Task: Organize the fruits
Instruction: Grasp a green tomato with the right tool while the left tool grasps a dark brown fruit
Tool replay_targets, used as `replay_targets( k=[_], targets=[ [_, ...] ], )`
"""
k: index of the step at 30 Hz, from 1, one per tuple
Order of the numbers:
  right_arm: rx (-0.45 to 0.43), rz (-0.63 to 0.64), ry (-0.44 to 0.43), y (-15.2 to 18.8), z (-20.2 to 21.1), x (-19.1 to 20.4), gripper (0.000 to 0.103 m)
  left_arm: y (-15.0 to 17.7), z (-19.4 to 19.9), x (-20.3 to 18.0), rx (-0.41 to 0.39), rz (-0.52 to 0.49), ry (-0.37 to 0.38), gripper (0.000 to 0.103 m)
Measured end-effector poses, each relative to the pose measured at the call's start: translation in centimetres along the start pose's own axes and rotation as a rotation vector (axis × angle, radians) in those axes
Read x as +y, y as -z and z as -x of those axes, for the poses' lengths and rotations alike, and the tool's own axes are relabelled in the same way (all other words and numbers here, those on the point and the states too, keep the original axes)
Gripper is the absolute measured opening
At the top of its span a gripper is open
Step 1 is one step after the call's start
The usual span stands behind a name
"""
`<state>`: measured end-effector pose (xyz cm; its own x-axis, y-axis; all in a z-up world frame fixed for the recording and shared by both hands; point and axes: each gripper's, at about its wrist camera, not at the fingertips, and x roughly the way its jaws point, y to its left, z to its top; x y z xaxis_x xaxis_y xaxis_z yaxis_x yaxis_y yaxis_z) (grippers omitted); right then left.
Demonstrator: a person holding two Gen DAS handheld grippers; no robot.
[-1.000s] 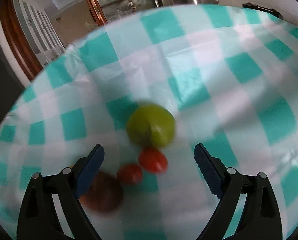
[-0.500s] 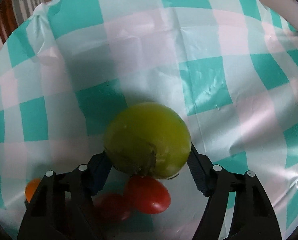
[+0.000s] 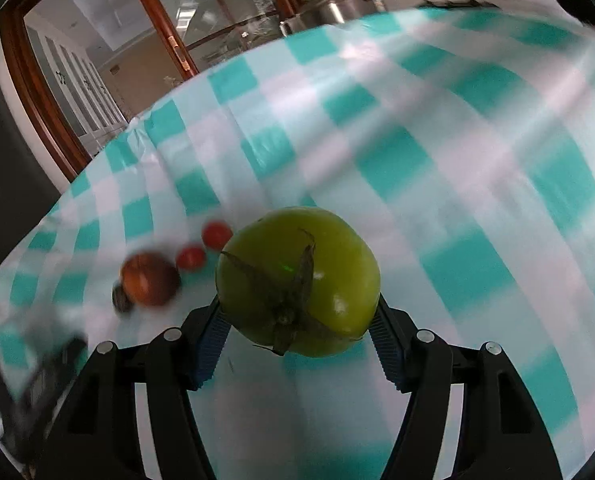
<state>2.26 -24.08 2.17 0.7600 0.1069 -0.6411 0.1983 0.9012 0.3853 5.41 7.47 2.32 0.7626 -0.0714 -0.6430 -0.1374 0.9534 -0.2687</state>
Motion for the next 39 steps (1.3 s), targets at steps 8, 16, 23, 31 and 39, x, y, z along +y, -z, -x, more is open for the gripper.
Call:
replay_targets(
  k=[8, 16, 23, 31, 39],
  targets=[
    [0.005, 0.036, -0.088, 3.3, 3.1, 0.5, 0.064, -1.7, -3.1, -2.1, 0.083, -0.238, -0.081, 0.086],
    [0.019, -0.007, -0.119, 3.1, 2.8, -0.1, 0.064, -3.4, -7.4, -4.1, 0.167, -0.427, -0.027, 0.07],
    [0.005, -0.011, -0.142, 3.1, 2.9, -0.1, 0.059, -4.1, -9.2, -3.9, 0.223, -0.421, 0.005, 0.04],
    [0.018, -0.012, -0.153, 3.1, 2.8, -0.2, 0.055, -2.2, -5.0, -2.2, 0.203, -0.355, 0.065, 0.039],
    [0.071, 0.075, -0.091, 2.9, 1.5, 1.7, 0.078, 2.5, 0.7, -3.1, 0.161, -0.292, 0.167, 0.039]
  ],
)
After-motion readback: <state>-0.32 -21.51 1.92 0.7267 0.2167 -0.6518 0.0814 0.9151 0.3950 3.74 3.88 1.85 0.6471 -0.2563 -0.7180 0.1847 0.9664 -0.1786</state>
